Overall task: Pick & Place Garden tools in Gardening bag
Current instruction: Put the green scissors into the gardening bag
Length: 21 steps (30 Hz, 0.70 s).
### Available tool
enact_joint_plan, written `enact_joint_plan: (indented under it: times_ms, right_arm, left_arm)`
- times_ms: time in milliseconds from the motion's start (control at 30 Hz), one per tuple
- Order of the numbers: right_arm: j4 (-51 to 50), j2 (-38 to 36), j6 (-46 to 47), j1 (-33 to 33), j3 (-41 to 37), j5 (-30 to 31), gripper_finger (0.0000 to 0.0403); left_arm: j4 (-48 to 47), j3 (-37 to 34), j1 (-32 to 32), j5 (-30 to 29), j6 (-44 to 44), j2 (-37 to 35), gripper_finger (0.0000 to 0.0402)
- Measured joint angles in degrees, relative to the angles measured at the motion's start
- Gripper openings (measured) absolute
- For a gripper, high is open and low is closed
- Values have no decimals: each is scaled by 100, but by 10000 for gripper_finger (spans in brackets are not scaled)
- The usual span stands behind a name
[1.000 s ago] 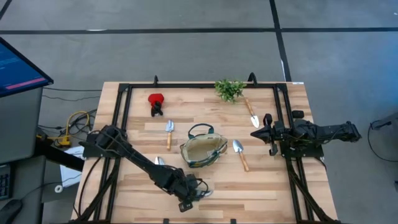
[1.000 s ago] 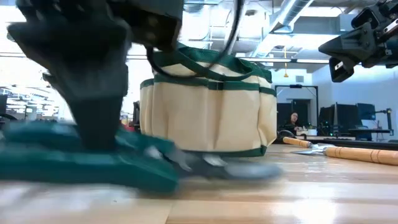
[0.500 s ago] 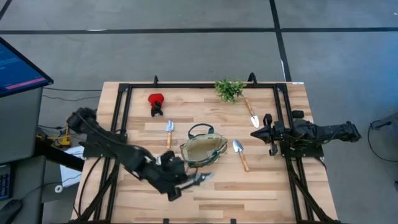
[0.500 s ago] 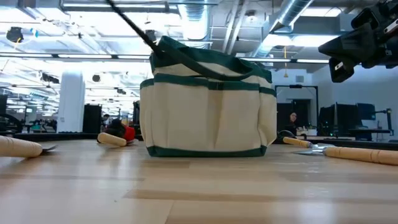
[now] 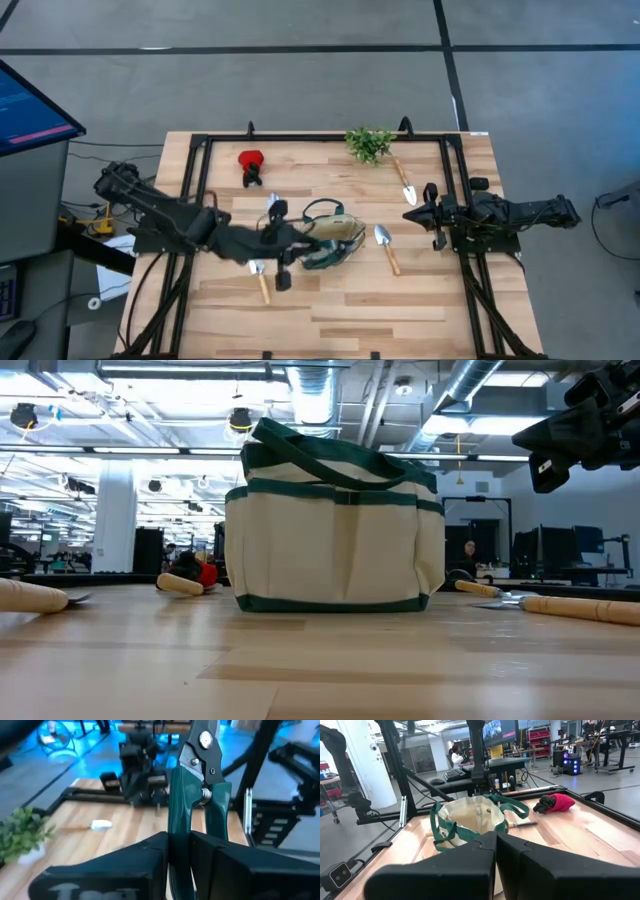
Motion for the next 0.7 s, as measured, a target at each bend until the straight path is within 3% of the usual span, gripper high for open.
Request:
enact_joint_plan:
  times_ms: [300,533,700]
  right_arm:
    - [1,0,-2,0,0,-1,0]
    - [-12,2,-4,-8,-2,2,0]
    - [21,0,-2,-13,-2,2,0]
  left_arm:
    - [139,-643,742,27,195,62,33]
    - [1690,-1631,915,128,161,239,33]
    - [1709,-1968,922,21,-144,311,33]
